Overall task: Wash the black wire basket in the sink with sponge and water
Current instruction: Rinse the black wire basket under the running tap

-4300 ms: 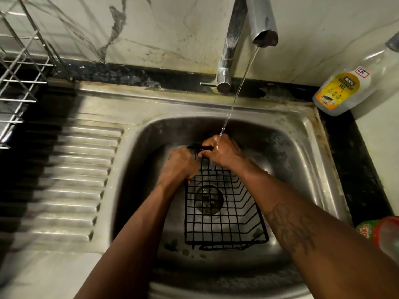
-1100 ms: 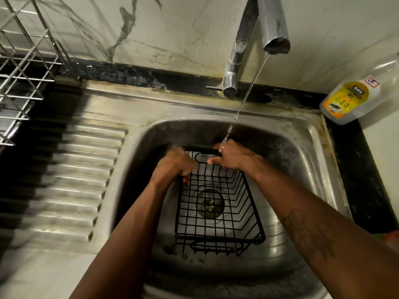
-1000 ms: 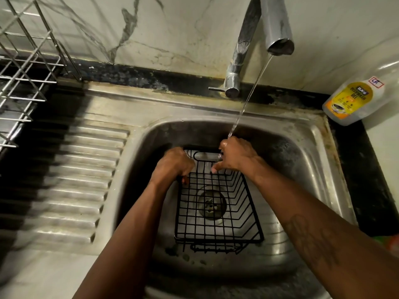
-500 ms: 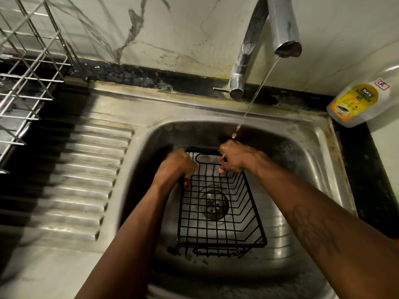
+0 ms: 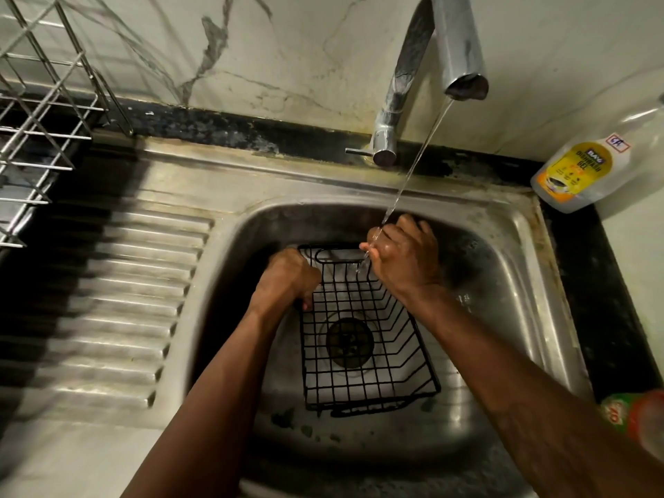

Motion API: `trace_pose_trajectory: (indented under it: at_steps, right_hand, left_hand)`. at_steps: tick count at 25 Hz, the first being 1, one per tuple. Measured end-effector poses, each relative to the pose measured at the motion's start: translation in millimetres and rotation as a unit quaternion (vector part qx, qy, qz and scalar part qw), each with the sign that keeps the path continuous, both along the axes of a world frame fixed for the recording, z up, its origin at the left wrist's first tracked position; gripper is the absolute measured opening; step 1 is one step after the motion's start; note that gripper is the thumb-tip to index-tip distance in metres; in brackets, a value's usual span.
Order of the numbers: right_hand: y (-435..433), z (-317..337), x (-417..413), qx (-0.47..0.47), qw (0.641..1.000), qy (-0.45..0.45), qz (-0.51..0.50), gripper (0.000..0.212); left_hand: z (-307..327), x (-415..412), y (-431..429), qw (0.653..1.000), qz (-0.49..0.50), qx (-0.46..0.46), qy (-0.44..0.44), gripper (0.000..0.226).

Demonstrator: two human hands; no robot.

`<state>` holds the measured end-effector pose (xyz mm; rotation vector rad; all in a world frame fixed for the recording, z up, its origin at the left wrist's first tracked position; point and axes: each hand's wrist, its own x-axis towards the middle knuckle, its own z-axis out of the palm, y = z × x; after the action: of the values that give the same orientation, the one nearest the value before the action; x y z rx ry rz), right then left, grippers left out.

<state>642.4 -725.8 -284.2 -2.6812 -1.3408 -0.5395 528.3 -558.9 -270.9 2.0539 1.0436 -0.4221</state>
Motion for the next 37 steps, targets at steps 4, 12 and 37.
trace_pose_trajectory:
  at_steps: [4, 12, 37]
  right_hand:
    - [5.6, 9.7, -2.5, -0.213, 0.959, 0.178, 0.052, 0.014]
    - [52.0, -16.4, -46.4, -0.408, 0.847, 0.297, -0.166, 0.056]
    - [-10.5, -8.7, -40.3, -0.093, 0.959, 0.191, -0.187, 0.063]
  left_hand:
    - [6.5, 7.5, -3.1, 0.998, -0.03, -0.028, 0.057, 0.017]
    - [7.8, 10.6, -25.1, 0.995, -0.037, -0.05, 0.077, 0.01]
    - [6.6, -11.4, -0.2, 0.981, 0.04, -0.17, 0.082, 0.027]
